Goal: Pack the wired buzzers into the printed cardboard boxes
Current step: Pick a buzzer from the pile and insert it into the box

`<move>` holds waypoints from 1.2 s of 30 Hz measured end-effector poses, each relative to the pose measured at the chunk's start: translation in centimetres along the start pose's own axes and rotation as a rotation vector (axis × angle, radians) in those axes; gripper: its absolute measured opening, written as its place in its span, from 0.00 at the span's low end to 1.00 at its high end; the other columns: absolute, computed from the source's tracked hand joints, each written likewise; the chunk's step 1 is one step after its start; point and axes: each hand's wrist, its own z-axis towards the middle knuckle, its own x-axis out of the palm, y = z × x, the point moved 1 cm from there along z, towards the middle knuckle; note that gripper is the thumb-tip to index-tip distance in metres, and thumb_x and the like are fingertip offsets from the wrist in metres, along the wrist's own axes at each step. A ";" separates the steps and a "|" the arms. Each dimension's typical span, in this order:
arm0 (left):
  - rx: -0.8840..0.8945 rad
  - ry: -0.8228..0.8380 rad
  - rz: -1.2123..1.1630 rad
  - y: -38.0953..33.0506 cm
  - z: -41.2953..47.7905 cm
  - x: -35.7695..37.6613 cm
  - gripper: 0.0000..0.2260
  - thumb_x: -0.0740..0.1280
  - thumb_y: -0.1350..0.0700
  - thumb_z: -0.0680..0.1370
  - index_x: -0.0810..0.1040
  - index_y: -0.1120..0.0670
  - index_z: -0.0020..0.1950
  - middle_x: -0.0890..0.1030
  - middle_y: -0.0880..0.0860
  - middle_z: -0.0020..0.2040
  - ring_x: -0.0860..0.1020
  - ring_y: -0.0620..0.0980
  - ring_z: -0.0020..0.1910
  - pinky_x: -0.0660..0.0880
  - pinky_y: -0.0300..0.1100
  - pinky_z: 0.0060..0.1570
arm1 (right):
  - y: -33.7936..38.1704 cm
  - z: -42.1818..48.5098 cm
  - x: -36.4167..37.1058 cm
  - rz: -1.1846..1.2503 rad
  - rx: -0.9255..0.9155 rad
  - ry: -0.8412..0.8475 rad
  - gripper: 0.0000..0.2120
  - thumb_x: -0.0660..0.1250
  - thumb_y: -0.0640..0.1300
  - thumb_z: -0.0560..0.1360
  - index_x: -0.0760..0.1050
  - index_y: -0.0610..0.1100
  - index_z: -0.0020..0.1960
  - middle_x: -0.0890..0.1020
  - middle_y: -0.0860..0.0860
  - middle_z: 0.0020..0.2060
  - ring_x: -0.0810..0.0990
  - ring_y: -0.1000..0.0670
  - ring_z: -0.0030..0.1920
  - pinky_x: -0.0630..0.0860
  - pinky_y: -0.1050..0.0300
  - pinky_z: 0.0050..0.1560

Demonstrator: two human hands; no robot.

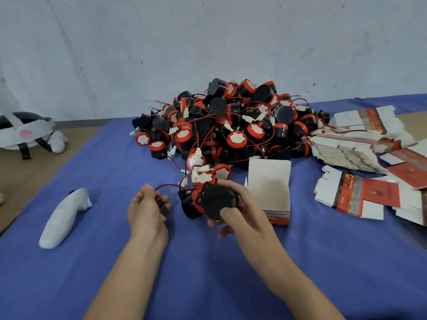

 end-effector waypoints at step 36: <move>1.135 0.413 0.762 -0.3 -8.4 2.0 0.14 0.56 0.49 0.83 0.70 0.48 0.68 0.69 0.42 0.65 0.66 0.37 0.68 0.63 0.30 0.66 | 3.1 0.1 -5.8 0.077 -0.169 -0.167 0.19 0.74 0.46 0.70 0.78 0.58 0.60 0.83 0.53 0.57 0.83 0.55 0.56 0.78 0.66 0.45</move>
